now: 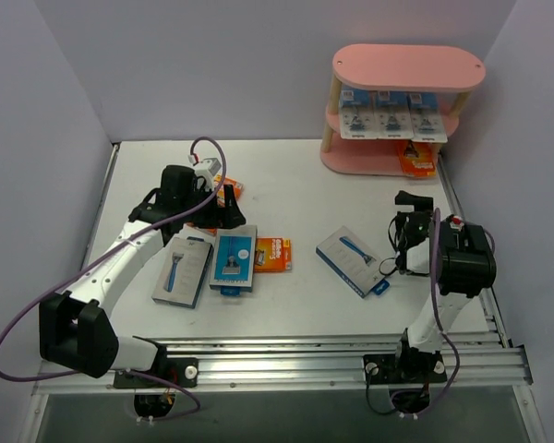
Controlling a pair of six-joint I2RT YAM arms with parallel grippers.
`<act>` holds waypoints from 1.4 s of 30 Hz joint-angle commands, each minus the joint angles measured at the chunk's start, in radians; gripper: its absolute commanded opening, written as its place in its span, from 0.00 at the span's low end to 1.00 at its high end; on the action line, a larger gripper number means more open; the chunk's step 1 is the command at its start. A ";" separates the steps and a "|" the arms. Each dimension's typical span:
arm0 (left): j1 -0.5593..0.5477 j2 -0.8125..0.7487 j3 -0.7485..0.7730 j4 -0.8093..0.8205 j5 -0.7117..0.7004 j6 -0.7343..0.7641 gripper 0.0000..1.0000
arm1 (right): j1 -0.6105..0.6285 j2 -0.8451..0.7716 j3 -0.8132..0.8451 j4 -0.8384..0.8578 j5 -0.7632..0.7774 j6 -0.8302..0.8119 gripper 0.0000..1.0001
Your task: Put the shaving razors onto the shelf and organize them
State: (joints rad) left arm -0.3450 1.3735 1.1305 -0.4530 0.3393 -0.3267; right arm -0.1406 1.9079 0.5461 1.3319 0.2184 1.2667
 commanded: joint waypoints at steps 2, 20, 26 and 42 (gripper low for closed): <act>-0.002 -0.037 0.032 0.010 -0.055 0.029 0.94 | 0.073 -0.182 -0.038 0.190 -0.119 -0.227 1.00; -0.005 -0.151 -0.005 0.025 -0.296 0.011 0.94 | 0.368 -0.682 0.182 -0.861 -0.163 -0.707 1.00; 0.000 -0.178 -0.018 0.027 -0.381 -0.024 0.94 | 0.383 -0.612 0.429 -1.157 -0.266 -0.802 1.00; -0.011 -0.070 0.029 -0.088 -0.372 -0.015 0.94 | 0.636 -0.457 0.278 -1.062 -0.567 -0.708 0.47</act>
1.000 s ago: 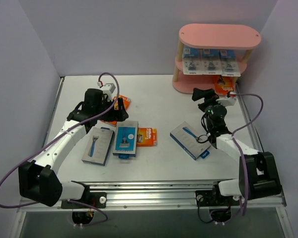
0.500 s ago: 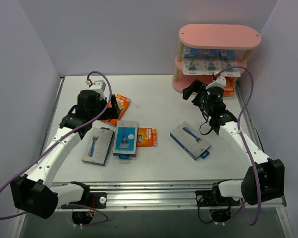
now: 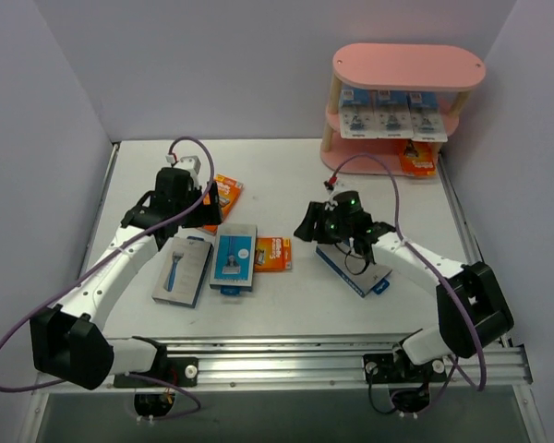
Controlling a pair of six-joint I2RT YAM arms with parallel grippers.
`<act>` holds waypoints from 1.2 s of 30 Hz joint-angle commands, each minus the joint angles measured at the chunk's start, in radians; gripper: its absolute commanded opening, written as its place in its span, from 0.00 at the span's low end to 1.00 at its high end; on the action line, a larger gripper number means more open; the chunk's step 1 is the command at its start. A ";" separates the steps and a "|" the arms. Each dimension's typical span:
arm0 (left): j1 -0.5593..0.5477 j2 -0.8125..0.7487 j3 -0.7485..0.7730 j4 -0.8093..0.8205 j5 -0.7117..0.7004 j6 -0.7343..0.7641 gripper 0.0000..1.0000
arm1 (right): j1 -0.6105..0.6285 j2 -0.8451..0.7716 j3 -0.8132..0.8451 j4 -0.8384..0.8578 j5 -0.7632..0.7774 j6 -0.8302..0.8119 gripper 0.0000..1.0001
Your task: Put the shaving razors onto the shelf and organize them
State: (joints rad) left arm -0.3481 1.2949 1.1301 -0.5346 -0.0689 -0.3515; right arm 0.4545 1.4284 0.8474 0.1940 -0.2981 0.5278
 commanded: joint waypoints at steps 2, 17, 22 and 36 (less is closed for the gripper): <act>-0.008 0.009 0.033 -0.007 0.044 0.012 0.94 | 0.072 0.070 -0.051 0.111 -0.067 0.055 0.45; -0.008 -0.002 0.019 0.007 0.060 0.031 0.94 | 0.128 0.240 -0.087 0.232 -0.079 0.098 0.56; -0.008 -0.006 0.017 0.012 0.063 0.034 0.94 | 0.130 0.293 -0.080 0.297 -0.084 0.142 0.56; -0.008 -0.003 0.019 0.010 0.069 0.036 0.94 | 0.128 0.357 -0.119 0.487 -0.190 0.274 0.25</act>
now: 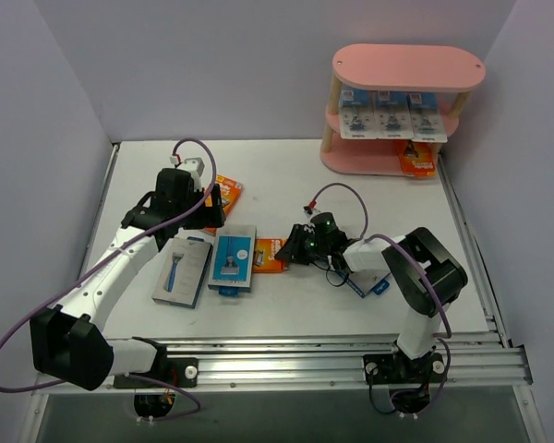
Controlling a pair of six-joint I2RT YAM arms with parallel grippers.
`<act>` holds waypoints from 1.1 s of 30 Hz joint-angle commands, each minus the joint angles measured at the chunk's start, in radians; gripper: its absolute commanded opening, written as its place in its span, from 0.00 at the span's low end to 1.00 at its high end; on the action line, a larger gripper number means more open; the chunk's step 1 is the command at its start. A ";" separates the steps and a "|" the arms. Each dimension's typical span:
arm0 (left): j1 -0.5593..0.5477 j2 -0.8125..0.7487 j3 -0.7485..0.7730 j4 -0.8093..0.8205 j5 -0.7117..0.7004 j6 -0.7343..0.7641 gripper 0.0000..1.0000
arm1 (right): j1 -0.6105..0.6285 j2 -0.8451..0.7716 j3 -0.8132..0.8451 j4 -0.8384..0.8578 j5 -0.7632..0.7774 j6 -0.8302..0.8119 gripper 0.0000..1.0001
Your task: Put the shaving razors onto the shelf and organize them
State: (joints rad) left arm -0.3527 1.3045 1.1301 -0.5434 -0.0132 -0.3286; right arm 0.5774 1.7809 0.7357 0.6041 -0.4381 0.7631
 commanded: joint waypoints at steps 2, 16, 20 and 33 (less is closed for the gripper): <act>-0.003 -0.016 0.020 0.019 0.013 0.013 0.94 | 0.006 0.009 -0.002 0.068 -0.051 0.033 0.20; -0.002 -0.017 0.020 0.017 0.036 0.013 0.94 | -0.042 -0.069 0.033 -0.027 -0.077 0.010 0.00; -0.002 -0.016 0.022 0.019 0.041 0.013 0.94 | -0.082 -0.142 0.085 -0.139 -0.057 -0.037 0.00; -0.002 -0.019 0.023 0.017 0.062 0.011 0.94 | -0.247 -0.435 0.185 -0.477 -0.005 -0.182 0.00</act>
State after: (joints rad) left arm -0.3527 1.3045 1.1301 -0.5434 0.0311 -0.3286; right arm 0.3344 1.3899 0.8875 0.2344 -0.4541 0.6411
